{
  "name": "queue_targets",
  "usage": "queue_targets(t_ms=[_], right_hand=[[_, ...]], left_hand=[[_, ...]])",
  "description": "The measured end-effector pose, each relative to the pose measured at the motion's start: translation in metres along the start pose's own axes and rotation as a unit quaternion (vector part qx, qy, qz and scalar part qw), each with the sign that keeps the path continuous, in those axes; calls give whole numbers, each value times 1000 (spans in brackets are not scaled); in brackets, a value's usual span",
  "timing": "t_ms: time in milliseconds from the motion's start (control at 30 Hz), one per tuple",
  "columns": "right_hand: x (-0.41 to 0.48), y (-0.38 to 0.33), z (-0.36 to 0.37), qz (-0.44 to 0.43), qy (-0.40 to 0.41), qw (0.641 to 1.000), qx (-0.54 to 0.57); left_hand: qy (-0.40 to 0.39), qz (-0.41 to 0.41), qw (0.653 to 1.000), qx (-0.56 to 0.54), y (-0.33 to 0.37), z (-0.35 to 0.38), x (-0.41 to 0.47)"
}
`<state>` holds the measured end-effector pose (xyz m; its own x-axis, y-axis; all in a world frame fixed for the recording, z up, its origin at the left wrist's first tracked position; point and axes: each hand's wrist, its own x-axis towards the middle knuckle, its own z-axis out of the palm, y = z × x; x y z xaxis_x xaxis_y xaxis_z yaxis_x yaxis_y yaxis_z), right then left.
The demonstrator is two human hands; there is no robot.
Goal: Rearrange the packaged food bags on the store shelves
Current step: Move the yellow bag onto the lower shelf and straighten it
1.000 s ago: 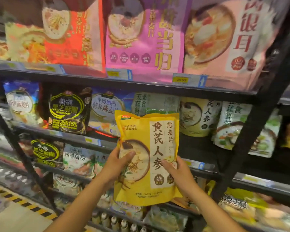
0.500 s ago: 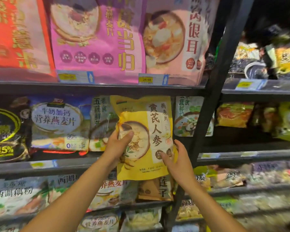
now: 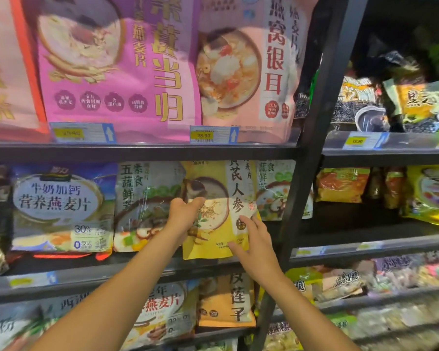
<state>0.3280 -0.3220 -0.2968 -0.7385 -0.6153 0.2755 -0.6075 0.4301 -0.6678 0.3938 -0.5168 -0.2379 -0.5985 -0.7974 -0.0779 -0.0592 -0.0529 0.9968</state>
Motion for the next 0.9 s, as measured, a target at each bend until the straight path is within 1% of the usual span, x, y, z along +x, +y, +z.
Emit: queue_targets(t_ms=[67, 200, 233, 367, 433, 467, 567, 633, 700, 767, 800, 833, 900], right_hand=[[12, 5, 4, 3, 3, 1000, 5], [30, 16, 12, 29, 3, 1000, -10], [34, 18, 13, 40, -1, 999, -13], [46, 27, 21, 82, -13, 996, -45], [52, 31, 24, 104, -21, 993, -50], [54, 32, 24, 113, -25, 992, -56], [60, 31, 25, 130, -27, 988, -75], [62, 30, 26, 131, -28, 987, -83], [63, 29, 27, 129, -31, 988, -85], [66, 29, 27, 133, -43, 987, -81], [68, 29, 27, 137, -50, 986, -78], [71, 29, 26, 142, -57, 985, -73], [74, 30, 26, 157, -57, 984, -55]], left_hand=[[27, -17, 999, -3, -5, 6, 13], [25, -56, 998, -17, -6, 17, 22], [11, -57, 998, -24, -9, 20, 23], [-20, -43, 999, 10, -23, 24, 33], [-37, -53, 996, 61, -28, 19, 39], [-58, -52, 991, 111, -30, 15, 41], [-133, -29, 949, 285, -27, 3, 39], [-165, -14, 917, 364, -25, -3, 37], [-178, -4, 882, 438, -26, -8, 34], [-162, -1, 847, 506, -37, -11, 37], [-148, 6, 836, 529, -37, -10, 31], [-133, 15, 833, 537, -39, -9, 28], [-110, 34, 852, 510, -43, -6, 24]])
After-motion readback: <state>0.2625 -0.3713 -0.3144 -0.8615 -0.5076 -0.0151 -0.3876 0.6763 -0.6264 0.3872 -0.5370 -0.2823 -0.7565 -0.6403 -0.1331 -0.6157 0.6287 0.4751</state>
